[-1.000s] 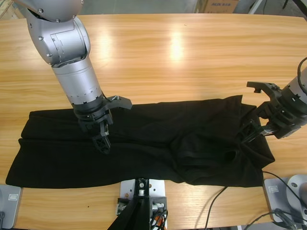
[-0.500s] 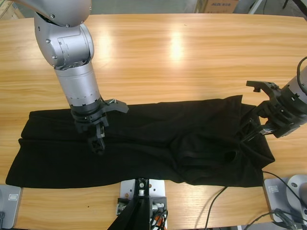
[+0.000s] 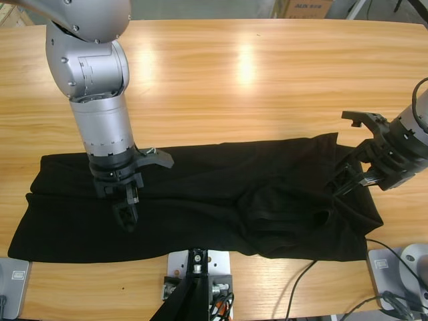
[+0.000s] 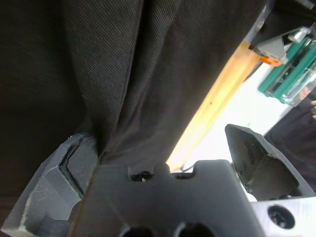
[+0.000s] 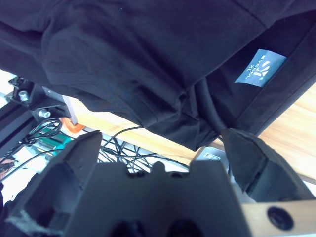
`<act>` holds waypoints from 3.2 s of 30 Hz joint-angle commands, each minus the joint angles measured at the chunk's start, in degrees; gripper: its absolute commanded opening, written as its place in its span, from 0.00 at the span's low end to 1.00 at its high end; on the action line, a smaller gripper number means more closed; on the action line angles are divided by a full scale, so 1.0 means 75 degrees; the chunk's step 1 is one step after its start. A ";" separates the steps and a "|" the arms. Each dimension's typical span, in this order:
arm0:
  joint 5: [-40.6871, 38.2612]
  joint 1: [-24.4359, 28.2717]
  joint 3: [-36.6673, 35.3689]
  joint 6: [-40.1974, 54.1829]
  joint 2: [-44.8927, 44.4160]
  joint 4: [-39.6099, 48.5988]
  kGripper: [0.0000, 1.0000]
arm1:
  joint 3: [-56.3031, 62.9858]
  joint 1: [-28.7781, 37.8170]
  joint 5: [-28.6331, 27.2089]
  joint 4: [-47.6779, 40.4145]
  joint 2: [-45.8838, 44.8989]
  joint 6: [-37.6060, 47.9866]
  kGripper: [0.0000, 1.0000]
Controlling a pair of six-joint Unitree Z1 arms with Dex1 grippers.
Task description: Fold clothes
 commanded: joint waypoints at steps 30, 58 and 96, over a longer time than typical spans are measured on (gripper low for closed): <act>0.0602 0.0131 0.0189 -0.2232 -0.1436 0.0447 0.96 | 0.0436 0.0083 0.0015 -0.0404 0.0336 0.0090 1.00; 0.2201 0.1354 0.0892 0.4265 0.0488 0.0168 1.00 | 0.0436 0.0083 0.0022 -0.0407 0.0481 0.0090 1.00; 0.2751 0.1691 0.1670 0.3522 -0.2730 -0.0282 1.00 | 0.0792 0.4250 -0.2631 -0.3538 -0.0449 0.0020 1.00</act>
